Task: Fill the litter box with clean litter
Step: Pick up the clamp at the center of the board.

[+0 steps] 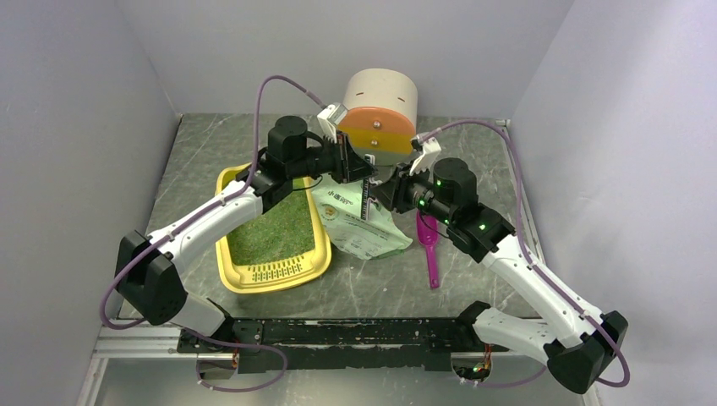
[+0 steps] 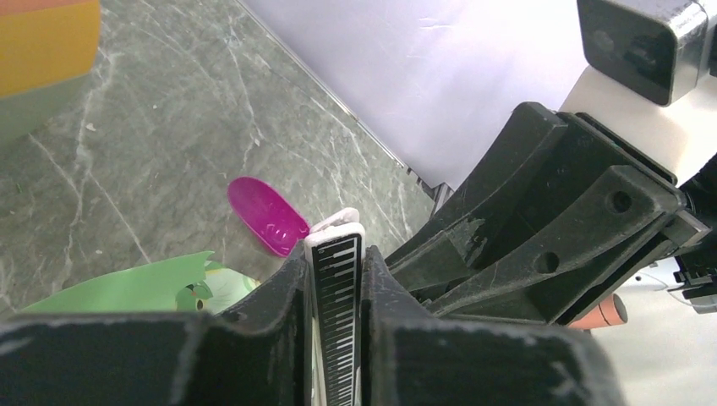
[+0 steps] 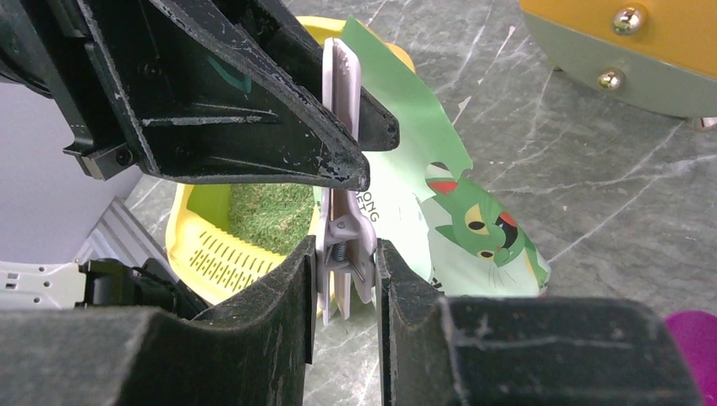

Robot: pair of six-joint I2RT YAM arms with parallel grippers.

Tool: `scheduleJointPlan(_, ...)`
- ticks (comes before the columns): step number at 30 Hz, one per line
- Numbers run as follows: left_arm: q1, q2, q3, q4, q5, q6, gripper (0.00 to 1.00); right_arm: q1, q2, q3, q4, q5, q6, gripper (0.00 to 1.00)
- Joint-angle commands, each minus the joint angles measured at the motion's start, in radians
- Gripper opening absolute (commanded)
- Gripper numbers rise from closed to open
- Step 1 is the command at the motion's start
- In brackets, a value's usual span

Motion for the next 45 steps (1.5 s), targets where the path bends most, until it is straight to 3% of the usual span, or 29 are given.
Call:
scheduleJointPlan(1,-0.002,-0.015,-0.007,0.014,-0.038,0.001,0.05,-0.001,-0.015,0.019,0.032,-0.01,0.008,0.21)
scheduleJointPlan(4,-0.002,-0.021,-0.011,0.015,-0.042,-0.004,0.05,-0.001,-0.03,0.004,0.04,0.003,0.018,0.4)
scheduleJointPlan(7,-0.002,-0.018,-0.015,0.022,-0.036,-0.014,0.05,0.0,-0.03,0.001,0.04,0.006,0.021,0.47)
scheduleJointPlan(23,-0.001,-0.026,-0.029,0.065,-0.007,-0.049,0.05,0.0,-0.002,-0.009,0.014,0.04,0.025,0.54)
scheduleJointPlan(30,-0.001,-0.036,-0.032,0.06,-0.015,-0.047,0.05,0.0,-0.003,-0.01,0.035,0.019,0.028,0.38)
scheduleJointPlan(35,-0.002,-0.032,-0.032,0.074,-0.009,-0.059,0.05,0.0,0.001,-0.013,0.024,0.017,0.03,0.5)
scheduleJointPlan(38,-0.002,-0.031,-0.032,0.081,-0.005,-0.062,0.05,0.0,-0.001,-0.02,0.028,0.022,0.032,0.5)
scheduleJointPlan(43,-0.002,-0.034,-0.036,0.081,0.001,-0.063,0.05,0.0,-0.005,-0.017,0.042,0.012,0.037,0.29)
scheduleJointPlan(45,-0.001,-0.039,-0.042,0.094,0.001,-0.066,0.09,0.001,-0.002,-0.007,0.029,0.03,0.036,0.13)
